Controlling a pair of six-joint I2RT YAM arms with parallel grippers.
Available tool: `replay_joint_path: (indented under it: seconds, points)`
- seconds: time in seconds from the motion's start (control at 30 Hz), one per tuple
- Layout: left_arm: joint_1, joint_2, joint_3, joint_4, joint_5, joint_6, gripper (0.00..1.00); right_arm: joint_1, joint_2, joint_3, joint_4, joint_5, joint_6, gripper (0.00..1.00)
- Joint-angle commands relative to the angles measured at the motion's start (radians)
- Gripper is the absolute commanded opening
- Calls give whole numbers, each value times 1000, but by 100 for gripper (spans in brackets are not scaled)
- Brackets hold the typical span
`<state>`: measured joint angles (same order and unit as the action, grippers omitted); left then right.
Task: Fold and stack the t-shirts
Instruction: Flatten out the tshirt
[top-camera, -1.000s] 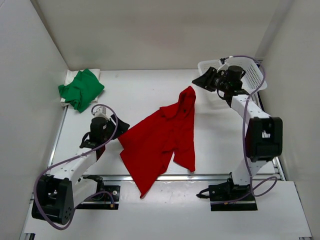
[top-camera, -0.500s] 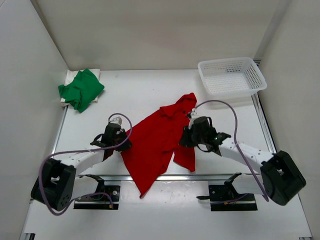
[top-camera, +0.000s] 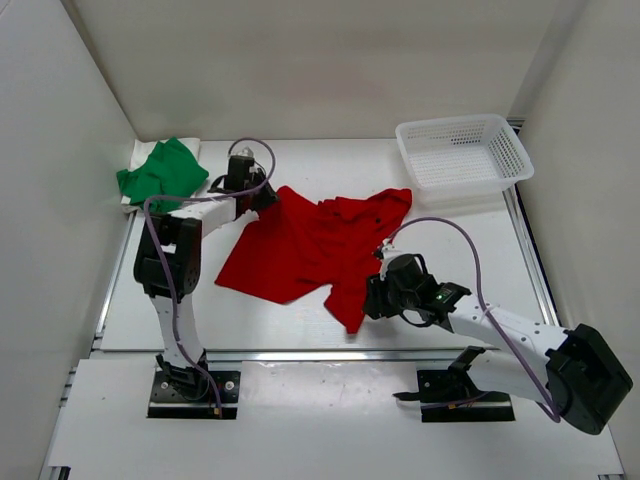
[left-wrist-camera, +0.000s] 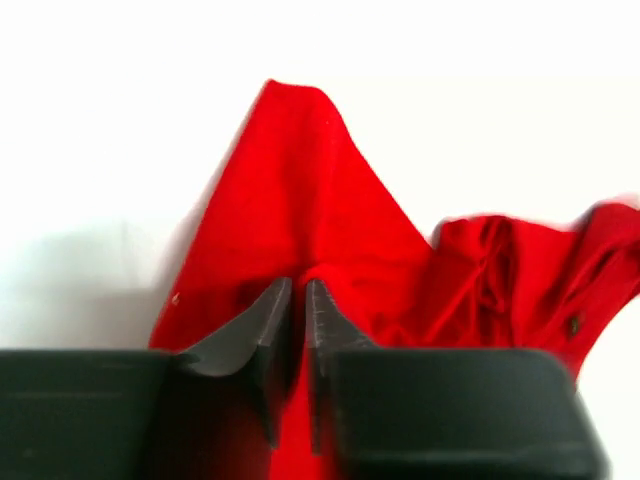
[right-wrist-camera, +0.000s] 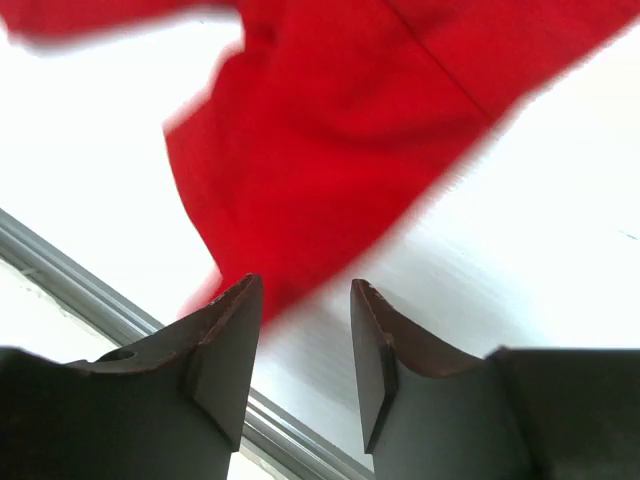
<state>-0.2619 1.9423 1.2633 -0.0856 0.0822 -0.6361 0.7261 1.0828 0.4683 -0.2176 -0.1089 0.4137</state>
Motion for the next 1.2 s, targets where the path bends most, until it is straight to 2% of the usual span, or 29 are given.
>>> replay_joint_path:
  seconds: [0.0, 0.07, 0.1, 0.17, 0.23, 0.27, 0.33, 0.37, 0.47, 0.53, 0.57, 0.67, 0.8, 0.87, 0.97, 1.17]
  points:
    - [44, -26, 73, -80, 43, 10, 38, 4, -40, 42, 15, -5, -24, 40]
    - [68, -100, -8, -19, 25, 1, 54, 16, -24, 62, 9, -21, -30, 41]
    - [87, -165, -89, 18, 10, -5, 58, 24, -9, 76, -2, -32, -47, 41]
    - [107, -265, -226, 58, -4, -7, 52, 44, 9, 99, -17, -41, -56, 40]
    - [134, -391, -331, 58, -28, -19, 44, 45, 9, 109, -20, -57, -75, 30]
    - [147, -426, -420, 60, -36, -23, 44, 45, 2, 107, -14, -61, -75, 28]
    - [206, -561, -549, 73, -32, -46, 42, 32, -17, 98, -3, -75, -87, 14]
    - [239, -625, -624, 72, -36, -53, 43, 33, -24, 99, 1, -80, -87, 11]
    - [334, -776, -764, 47, -76, -63, 43, 35, -37, 98, 32, -104, -78, 10]
    - [354, -853, -817, 35, -79, -74, 44, 42, -41, 73, 61, -121, -58, 13]
    - [357, -891, -843, 20, -129, -79, 45, 44, -43, 73, 70, -138, -46, 16]
    - [360, -930, -883, -8, -164, -86, 51, 47, -37, 73, 72, -152, -65, 18]
    - [412, -893, -964, 26, -87, -108, 56, 44, -63, 56, 73, -152, -61, 19]
    - [399, -873, -981, 40, -79, -116, 54, 42, -70, 47, 84, -153, -61, 20]
    - [359, -852, -986, 50, -81, -132, 45, 41, -58, 58, 84, -155, -58, 20]
    - [354, -826, -986, 75, -81, -140, 45, 42, -61, 53, 96, -161, -59, 20]
